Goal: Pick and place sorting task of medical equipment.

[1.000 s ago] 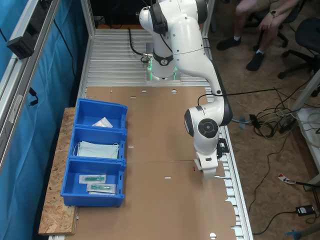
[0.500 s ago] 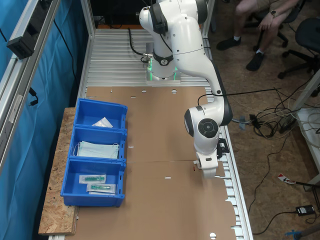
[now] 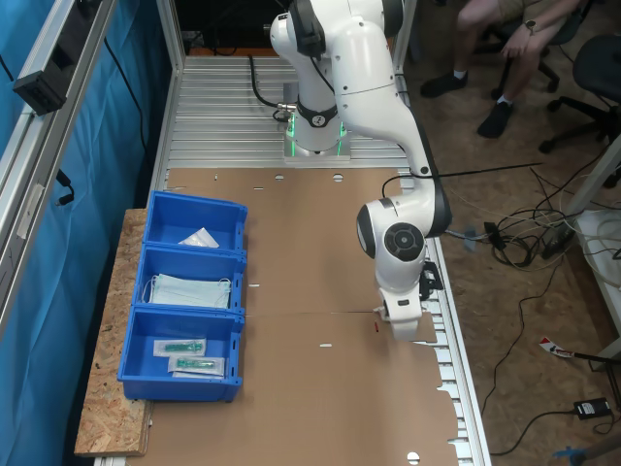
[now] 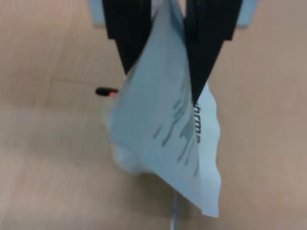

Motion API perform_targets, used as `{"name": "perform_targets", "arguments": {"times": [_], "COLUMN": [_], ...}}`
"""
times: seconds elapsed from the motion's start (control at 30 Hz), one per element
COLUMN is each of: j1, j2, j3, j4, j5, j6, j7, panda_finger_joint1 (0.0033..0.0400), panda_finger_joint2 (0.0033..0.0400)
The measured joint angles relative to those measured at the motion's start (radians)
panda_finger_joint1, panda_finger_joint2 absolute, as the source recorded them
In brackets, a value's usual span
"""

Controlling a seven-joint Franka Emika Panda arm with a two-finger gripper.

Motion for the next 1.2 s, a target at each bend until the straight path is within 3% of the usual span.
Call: {"name": "perform_targets", "arguments": {"times": [0.27, 0.57, 0.7, 0.87, 1.2], "j1": [-0.001, -0.024, -0.068, -0.128, -0.246], "j2": [-0.15, -0.341, -0.459, -0.555, -0.633], "j3": [-0.033, -0.076, -0.102, -0.131, -0.222], "j4": [-0.042, -0.054, -0.055, -0.055, -0.055], "j5": [0.0, 0.0, 0.0, 0.0, 0.0], "j6": [-0.147, -0.342, -0.462, -0.557, -0.668], "j7": [0.0, 0.0, 0.0, 0.0, 0.0], "panda_finger_joint1": [0.0048, 0.005, 0.005, 0.005, 0.0051], "panda_finger_joint2": [0.0048, 0.005, 0.005, 0.005, 0.0051]}}
